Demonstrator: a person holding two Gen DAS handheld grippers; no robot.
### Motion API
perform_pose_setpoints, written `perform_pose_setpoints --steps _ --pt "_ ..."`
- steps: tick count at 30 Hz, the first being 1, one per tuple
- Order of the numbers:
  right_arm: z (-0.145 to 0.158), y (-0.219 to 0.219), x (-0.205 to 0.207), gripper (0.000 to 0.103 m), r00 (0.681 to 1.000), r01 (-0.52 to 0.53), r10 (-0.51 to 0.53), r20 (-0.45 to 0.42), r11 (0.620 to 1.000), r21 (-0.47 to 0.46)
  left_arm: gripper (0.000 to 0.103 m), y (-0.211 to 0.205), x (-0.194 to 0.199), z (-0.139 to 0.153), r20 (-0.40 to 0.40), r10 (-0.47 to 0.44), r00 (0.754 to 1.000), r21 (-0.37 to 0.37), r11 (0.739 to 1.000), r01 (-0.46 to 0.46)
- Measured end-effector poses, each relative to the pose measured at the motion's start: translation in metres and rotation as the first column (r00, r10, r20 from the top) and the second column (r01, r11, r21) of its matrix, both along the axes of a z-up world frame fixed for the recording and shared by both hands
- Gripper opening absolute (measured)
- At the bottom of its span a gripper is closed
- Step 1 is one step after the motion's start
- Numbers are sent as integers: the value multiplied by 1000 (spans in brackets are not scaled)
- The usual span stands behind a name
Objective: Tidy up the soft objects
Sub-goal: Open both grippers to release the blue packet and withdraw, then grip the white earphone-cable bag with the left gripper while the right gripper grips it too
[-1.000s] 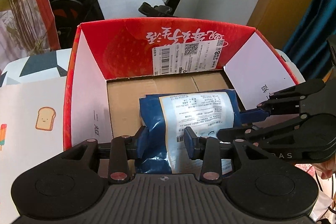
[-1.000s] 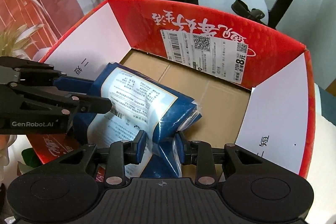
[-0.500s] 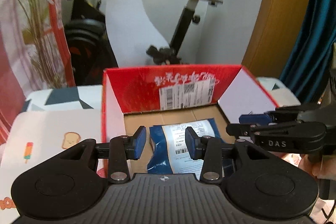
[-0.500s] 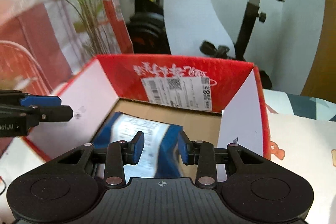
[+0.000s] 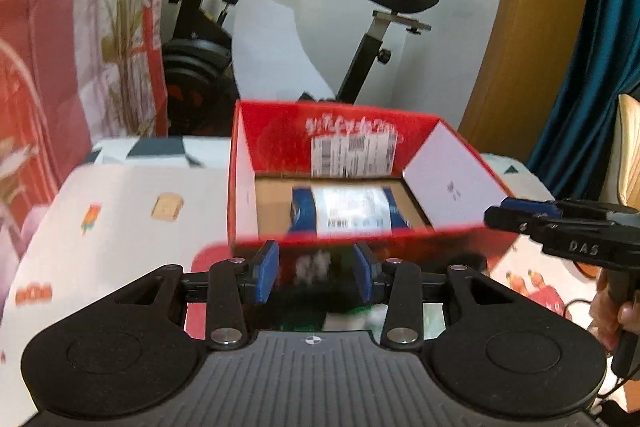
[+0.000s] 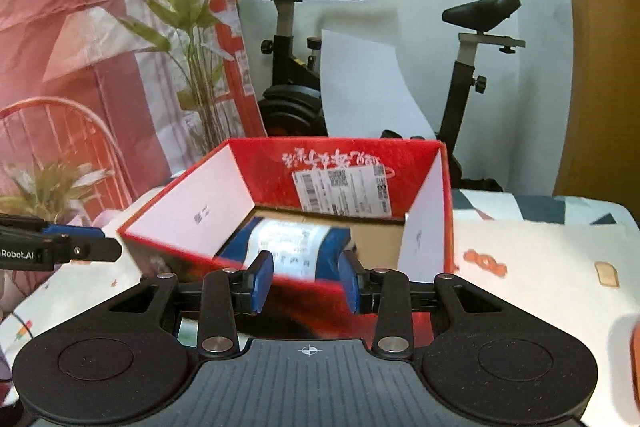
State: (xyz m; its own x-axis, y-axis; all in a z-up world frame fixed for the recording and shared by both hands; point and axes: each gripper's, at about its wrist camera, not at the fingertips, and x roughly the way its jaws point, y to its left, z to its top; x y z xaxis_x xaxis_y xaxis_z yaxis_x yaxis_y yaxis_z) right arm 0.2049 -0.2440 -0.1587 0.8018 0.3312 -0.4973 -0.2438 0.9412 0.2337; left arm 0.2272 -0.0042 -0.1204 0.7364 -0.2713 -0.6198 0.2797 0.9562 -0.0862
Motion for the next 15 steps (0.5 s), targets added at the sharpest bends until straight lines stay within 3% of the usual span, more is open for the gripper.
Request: perform_pose_setpoints --steps 8,15 --pt "-26 9 -32 34 998 -36 35 -54 999 -22 43 6 -37 -27 -62 36 997 5 999 -35" --pt "-41 22 -37 34 992 -88 85 -91 996 -35 43 9 -46 -48 -112 21 994 -58 998 -28"
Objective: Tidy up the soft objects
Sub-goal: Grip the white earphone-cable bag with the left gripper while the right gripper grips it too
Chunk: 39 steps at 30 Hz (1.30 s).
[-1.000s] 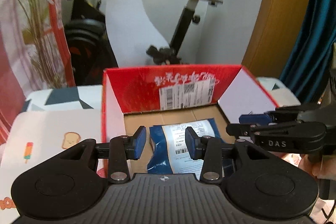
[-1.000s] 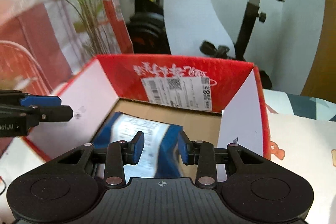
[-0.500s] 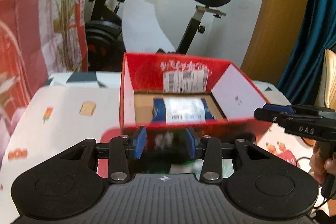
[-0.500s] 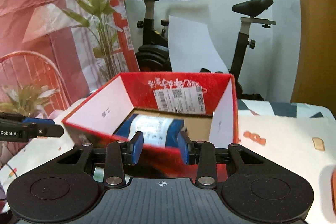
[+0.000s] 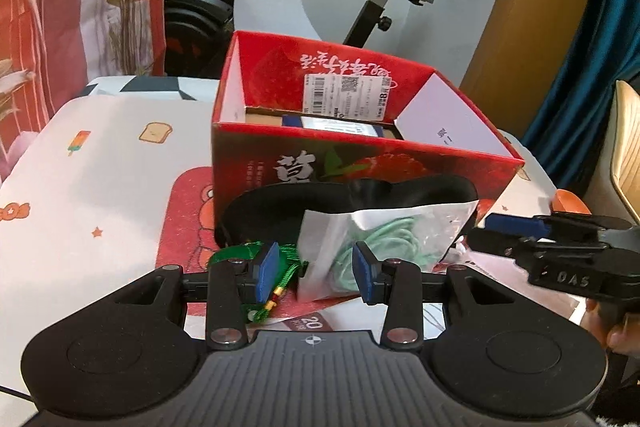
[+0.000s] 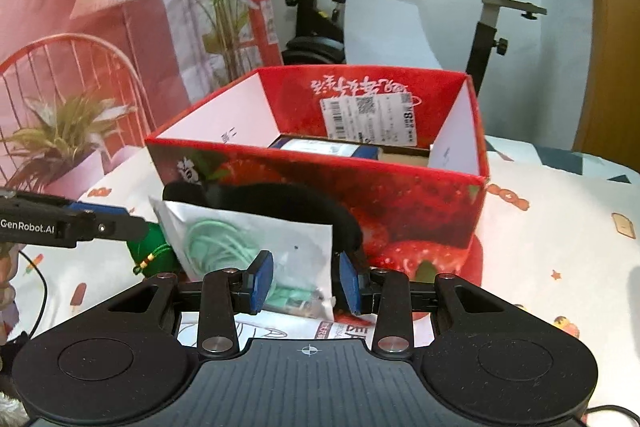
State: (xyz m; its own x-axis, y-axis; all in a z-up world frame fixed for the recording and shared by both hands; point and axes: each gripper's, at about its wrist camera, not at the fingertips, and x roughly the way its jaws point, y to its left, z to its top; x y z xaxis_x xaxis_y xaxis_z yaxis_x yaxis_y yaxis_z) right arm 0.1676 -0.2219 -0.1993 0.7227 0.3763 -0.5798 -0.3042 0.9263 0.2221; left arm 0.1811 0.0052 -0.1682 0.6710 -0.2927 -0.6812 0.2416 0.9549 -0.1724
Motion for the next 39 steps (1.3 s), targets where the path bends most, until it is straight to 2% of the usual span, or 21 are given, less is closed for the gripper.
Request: perform_pose_setpoints --steps 5,14,20,24,27,39 --pt "-5 5 2 34 1000 -23 23 -14 1000 -3 42 -9 -1 -2 16 -12 1000 5 1000 12" --pt "-12 6 14 34 999 -30 29 -37 999 -23 42 -11 5 -10 -8 -3 1000 16 1000 4" --pt "-16 10 24 36 997 -54 53 -52 998 -32 41 -17 17 -15 -23 -34 999 22 999 35" --pt "-19 18 27 38 995 -94 91 -42 992 -83 40 -17 22 -20 -23 -47 999 15 999 48" --pt "-20 19 30 38 994 -101 97 -50 992 -75 37 -19 19 -24 -19 -58 998 41 997 59" --pt "-27 14 36 37 994 -80 76 -83 996 -36 37 -19 25 -32 -45 -62 997 31 997 64"
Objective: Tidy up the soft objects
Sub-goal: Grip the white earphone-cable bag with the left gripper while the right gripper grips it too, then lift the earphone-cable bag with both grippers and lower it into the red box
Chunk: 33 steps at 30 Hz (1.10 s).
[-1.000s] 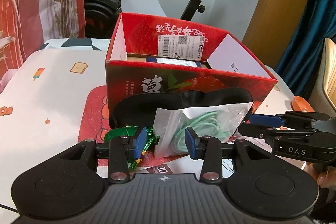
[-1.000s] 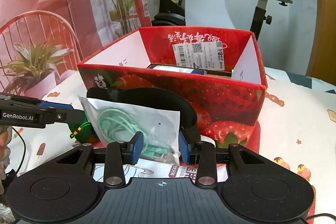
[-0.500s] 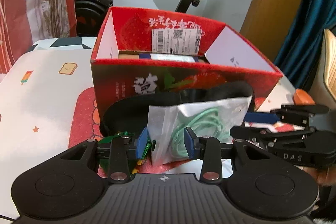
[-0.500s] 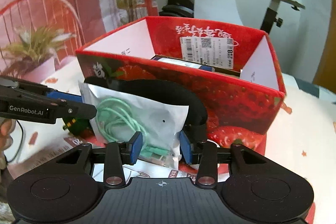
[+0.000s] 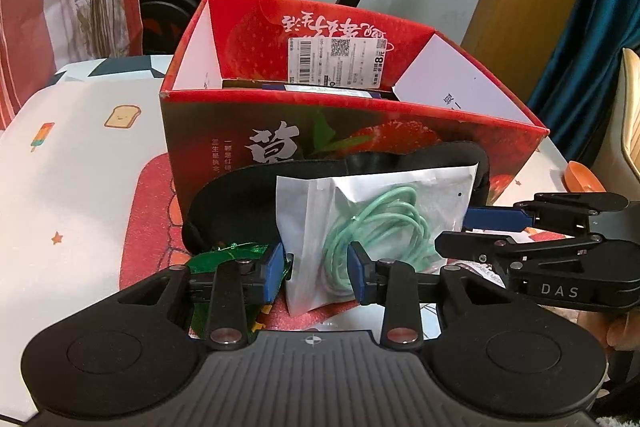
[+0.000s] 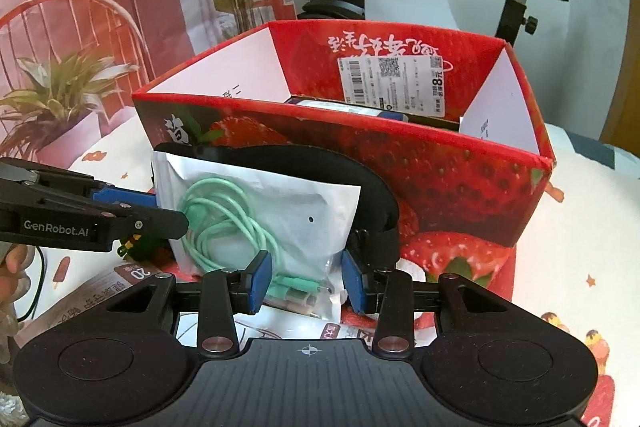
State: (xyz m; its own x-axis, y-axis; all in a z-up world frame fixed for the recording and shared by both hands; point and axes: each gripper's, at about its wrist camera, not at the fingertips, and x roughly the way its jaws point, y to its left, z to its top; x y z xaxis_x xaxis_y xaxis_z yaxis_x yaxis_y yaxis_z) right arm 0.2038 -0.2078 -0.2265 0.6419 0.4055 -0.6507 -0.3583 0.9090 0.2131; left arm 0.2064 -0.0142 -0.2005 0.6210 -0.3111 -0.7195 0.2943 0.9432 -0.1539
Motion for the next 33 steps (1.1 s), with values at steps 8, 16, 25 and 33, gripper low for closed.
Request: perform_pose_setpoints --steps 8,16,25,33 --pt "1 -2 -4 25 1000 9 -9 -5 1000 25 27 -10 -1 0 3 -33 999 27 999 33" --pt "18 -10 -14 15 998 14 -17 56 998 57 24 -7 -12 13 52 -36 998 16 999 36" --pt "59 -21 -19 15 987 11 -30 160 994 113 24 -3 -23 46 151 -23 988 -36 999 29" --pt "102 -28 -2 15 966 1 -39 257 989 148 24 0 -16 87 264 -29 964 -71 996 49"
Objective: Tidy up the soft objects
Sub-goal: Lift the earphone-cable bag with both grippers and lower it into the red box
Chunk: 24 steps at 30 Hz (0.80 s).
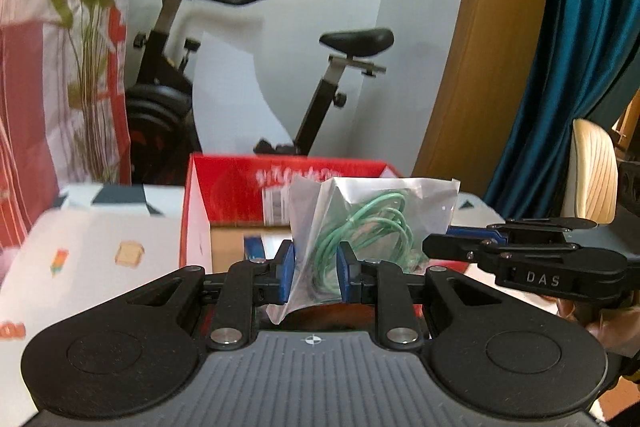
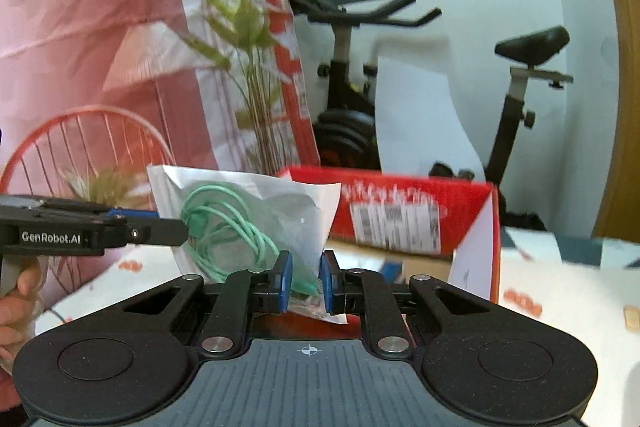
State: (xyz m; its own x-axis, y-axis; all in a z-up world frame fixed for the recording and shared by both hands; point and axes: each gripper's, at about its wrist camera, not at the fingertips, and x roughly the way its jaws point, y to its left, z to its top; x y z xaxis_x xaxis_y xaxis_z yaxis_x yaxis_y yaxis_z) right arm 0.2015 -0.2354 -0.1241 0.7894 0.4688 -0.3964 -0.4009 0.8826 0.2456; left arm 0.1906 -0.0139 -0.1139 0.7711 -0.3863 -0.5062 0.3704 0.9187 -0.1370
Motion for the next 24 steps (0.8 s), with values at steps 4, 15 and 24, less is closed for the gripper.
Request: perform_pose_setpoints --steps 4,15,24 --pt "16 -1 21 15 1000 -2 1 29 1000 10 24 -1 10 14 39 2 999 -1 1000 -2" --pt "-11 11 101 15 988 -10 6 -152 1000 -25 24 -3 92 5 -118 1 993 -15 1000 -3" --pt "-57 5 132 15 926 33 -25 -377 999 16 24 -13 145 -37 -304 -7 953 20 1000 14"
